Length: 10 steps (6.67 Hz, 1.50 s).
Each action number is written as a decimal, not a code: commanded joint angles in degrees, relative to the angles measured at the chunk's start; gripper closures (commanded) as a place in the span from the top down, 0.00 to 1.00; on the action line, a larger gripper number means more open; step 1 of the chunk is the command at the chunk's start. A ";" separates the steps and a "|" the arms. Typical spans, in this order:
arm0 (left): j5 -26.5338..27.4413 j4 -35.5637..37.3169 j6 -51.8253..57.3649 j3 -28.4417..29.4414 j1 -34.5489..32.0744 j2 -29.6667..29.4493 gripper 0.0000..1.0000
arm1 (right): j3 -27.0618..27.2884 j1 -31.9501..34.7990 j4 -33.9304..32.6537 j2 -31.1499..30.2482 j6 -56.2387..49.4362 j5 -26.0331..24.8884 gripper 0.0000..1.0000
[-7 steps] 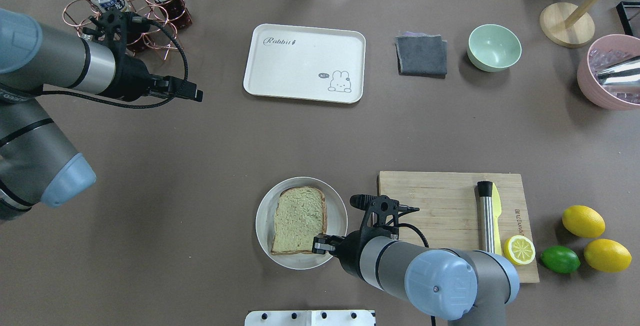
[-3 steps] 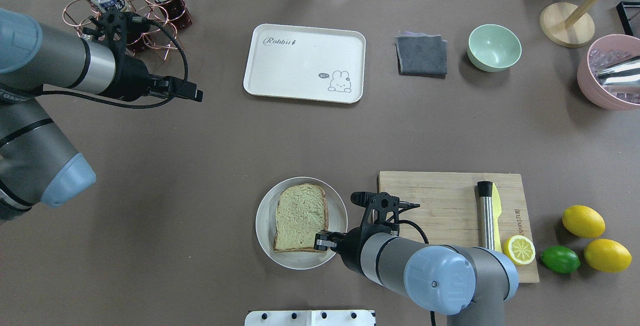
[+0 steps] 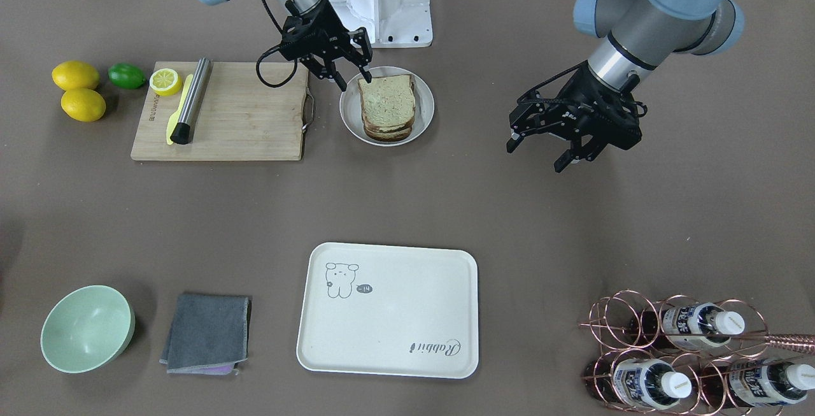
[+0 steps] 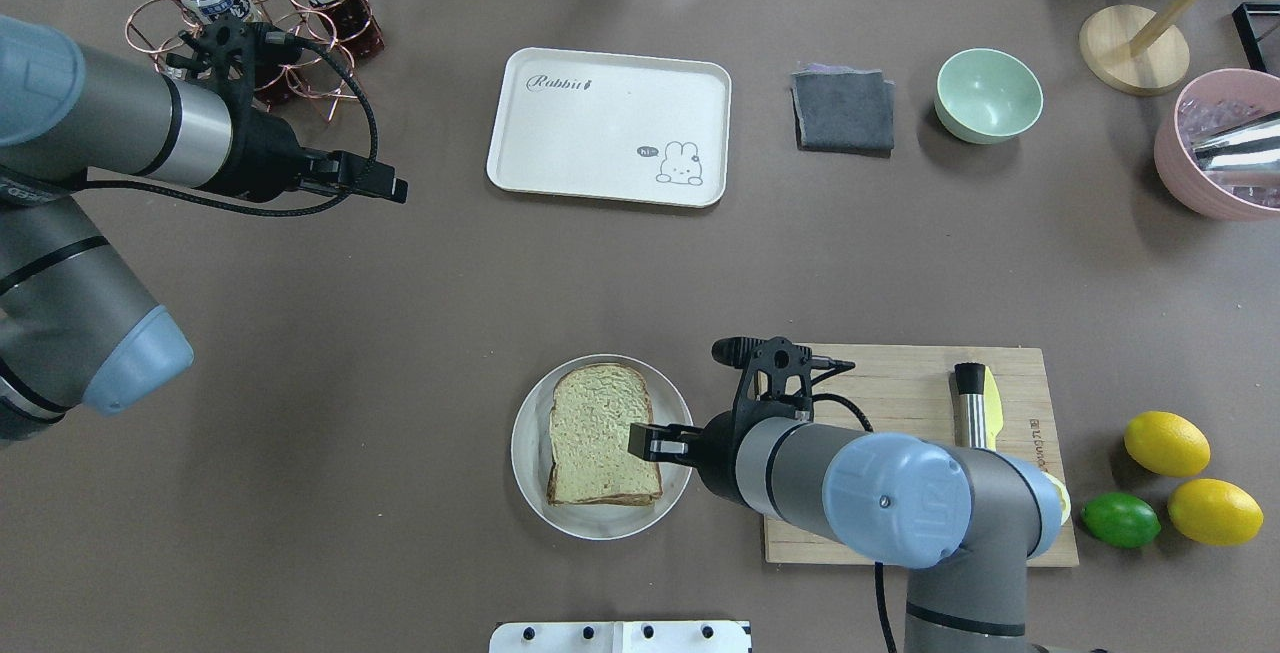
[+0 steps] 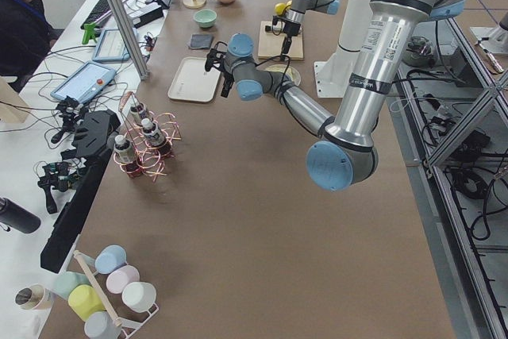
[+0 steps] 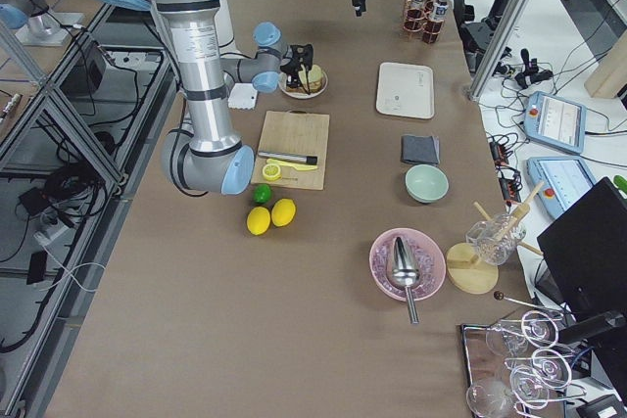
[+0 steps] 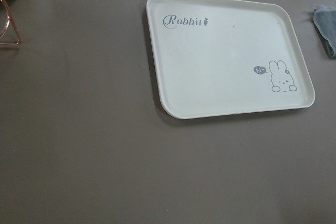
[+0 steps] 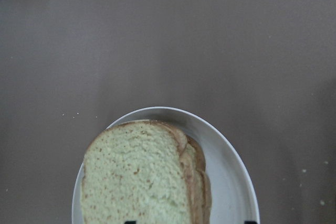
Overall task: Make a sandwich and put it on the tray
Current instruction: 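Release the bread and withdraw the right gripper while the left gripper approaches the plate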
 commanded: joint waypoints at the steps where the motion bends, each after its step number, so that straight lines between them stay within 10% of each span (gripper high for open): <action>1: 0.00 0.08 -0.33 -0.18 0.00 -0.12 0.98 | 1.33 13.26 -12.63 1.06 -7.17 15.21 1.00; 5: -0.26 0.52 -2.27 -0.35 0.00 0.23 0.97 | -1.47 43.48 -39.38 -4.70 -53.16 30.35 1.00; 10: -1.85 0.35 -3.40 -1.23 1.83 4.61 0.98 | -5.33 69.60 -39.14 -27.04 -94.87 34.08 1.00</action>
